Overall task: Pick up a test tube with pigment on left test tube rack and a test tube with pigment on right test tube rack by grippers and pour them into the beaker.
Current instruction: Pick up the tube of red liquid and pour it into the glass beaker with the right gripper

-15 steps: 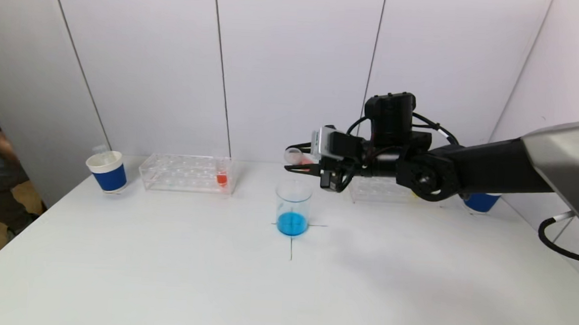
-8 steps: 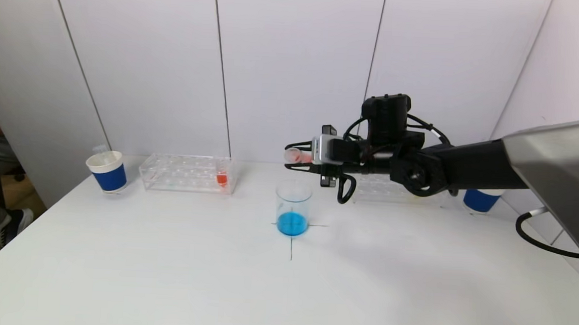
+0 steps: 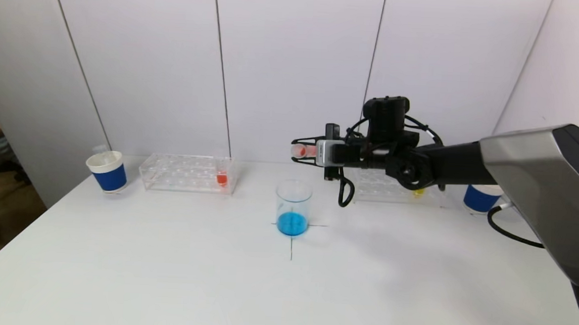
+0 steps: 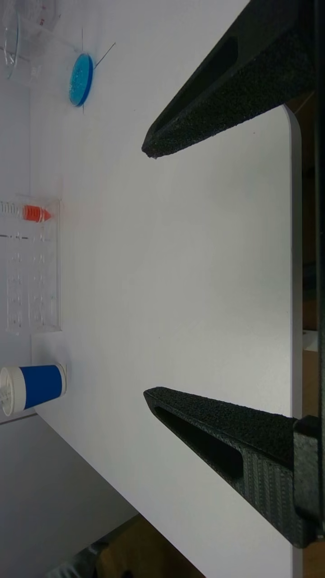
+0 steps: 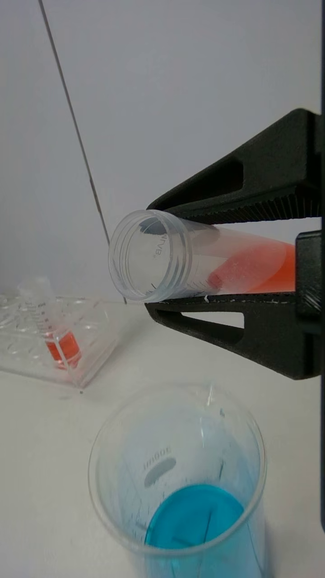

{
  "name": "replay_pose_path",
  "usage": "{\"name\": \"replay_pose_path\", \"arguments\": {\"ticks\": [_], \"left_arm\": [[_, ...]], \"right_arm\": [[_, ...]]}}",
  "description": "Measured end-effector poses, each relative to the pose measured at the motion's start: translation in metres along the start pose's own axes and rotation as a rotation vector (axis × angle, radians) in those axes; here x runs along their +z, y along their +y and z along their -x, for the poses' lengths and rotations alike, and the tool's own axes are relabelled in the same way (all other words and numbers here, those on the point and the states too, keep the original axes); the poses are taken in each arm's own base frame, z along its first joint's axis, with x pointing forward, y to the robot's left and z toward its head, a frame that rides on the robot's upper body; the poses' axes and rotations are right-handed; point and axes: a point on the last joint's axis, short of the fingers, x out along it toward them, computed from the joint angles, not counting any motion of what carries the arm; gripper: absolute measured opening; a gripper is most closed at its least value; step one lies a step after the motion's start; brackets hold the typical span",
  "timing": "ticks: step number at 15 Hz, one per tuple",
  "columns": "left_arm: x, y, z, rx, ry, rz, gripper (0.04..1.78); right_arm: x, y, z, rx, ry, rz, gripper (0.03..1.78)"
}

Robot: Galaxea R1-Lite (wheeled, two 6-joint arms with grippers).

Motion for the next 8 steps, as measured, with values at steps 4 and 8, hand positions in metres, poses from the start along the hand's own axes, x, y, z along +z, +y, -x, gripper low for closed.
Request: {"name": "replay_pose_path", "arguments": {"ticks": [4,8], "left_arm": [[0.0,0.0,0.0,0.0,0.0,0.0,1.77],[0.0,0.0,0.0,0.0,0.0,0.0,1.77]], "right_arm": [[-0.013,0.001,-0.008,-0.009,-0.004,0.027,0.49],[-0.014,0.008,-0.014,0.005,-0.011,0.05,0.49]]}}
